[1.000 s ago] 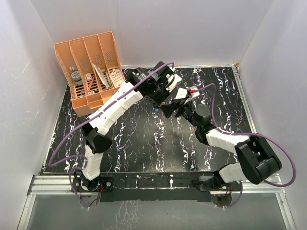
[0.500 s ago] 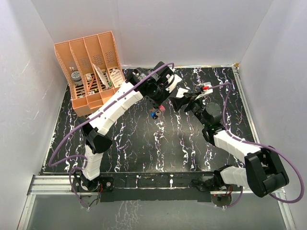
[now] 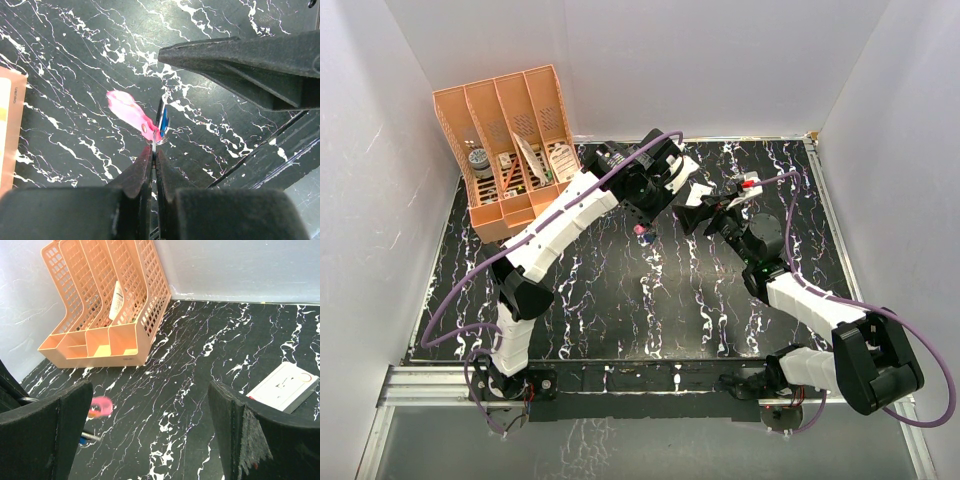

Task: Put the keys on the keyring

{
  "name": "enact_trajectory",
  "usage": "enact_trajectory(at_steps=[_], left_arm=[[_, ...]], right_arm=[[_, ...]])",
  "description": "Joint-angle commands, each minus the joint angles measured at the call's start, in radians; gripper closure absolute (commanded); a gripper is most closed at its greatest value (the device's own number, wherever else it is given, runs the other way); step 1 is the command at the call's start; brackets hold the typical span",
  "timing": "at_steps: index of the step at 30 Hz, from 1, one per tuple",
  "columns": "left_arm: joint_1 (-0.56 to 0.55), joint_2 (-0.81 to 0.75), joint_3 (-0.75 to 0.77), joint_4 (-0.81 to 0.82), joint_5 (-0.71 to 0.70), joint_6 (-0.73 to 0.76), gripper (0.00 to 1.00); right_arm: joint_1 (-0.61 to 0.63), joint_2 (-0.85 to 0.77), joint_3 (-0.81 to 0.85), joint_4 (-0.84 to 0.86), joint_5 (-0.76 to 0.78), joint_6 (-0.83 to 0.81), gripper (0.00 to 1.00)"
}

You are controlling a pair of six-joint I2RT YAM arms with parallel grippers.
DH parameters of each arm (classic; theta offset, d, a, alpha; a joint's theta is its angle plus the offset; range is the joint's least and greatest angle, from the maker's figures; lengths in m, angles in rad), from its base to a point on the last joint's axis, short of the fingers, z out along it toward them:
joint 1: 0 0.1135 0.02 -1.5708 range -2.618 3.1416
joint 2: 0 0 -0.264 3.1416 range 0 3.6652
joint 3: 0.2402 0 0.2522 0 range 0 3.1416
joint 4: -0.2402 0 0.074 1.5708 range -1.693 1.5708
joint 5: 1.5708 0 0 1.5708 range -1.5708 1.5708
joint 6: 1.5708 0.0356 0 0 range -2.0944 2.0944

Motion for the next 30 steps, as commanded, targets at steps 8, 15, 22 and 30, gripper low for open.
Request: enact_trajectory(at_steps=[8,15,22,30], left_arm=[[-0.007,-0.032,0.030,-0.034,-0.008,0.003,1.00],[0.108,-0.243,-0.297,0.352,-0.084,-0.011,1.00],[0.399,-0.487,-0.675,0.825,0.418,-0.160,1.00],[0.444,-0.528,-0.826,1.110,0.837,-0.271,1.00]], right_arm=[[-0.009,-0.033,0.019,-0.007,0.032,-0.004,0.02],[-0.021,-0.100,0.063,-0.190,0.146,0.010,0.02],[-0.036,-0.188,0.079,-0.279,0.178,-0.014,0.02],[-0.056,-0.222,0.078,-0.308,0.165,-0.016,0.02]])
